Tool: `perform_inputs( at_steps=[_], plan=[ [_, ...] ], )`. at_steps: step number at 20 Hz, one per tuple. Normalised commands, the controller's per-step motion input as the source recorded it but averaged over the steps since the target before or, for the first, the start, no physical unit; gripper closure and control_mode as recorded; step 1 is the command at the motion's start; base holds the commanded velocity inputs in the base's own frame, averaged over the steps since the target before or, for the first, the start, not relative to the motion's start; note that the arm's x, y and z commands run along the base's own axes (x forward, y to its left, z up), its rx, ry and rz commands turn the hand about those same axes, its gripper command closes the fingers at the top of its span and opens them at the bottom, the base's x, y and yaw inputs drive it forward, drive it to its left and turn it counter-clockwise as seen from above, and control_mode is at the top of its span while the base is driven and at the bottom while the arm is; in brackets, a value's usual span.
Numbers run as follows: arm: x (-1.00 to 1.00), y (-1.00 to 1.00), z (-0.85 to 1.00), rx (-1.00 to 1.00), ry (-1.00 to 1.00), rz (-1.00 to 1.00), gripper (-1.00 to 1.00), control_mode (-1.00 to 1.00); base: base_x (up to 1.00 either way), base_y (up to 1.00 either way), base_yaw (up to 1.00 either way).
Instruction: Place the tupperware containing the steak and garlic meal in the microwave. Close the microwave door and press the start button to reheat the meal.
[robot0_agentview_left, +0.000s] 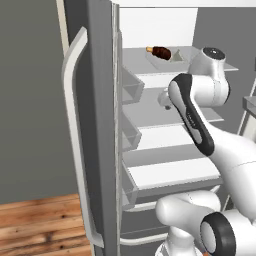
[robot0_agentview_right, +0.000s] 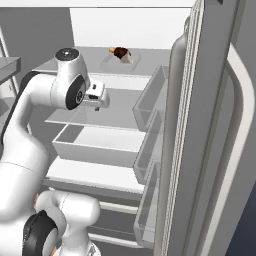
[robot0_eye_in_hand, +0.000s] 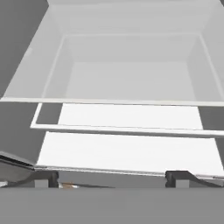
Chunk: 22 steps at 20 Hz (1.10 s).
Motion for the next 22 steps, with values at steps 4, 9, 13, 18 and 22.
perform_inputs(
  at_steps=[4,9,13,18,22],
  plan=[
    [0.03,-0.01,0.58,0.06,-0.26,-0.12,-1.0,-1.0,0.0,0.0,0.0],
    [0.01,-0.15,0.56,0.01,-0.24,-0.15,-1.0,-1.0,0.0,0.0,0.0],
    [0.0,-0.1,0.43,0.0,-0.23,-0.1,-1.0,-1.0,0.0,0.0,0.0],
    [0.03,-0.16,0.47,0.03,-0.1,-0.04,-1.0,-1.0,0.0,0.0,0.0],
    [0.15,-0.33,0.37,0.07,0.0,-0.05,-1.0,-1.0,0.0,0.0,0.0]
  ],
)
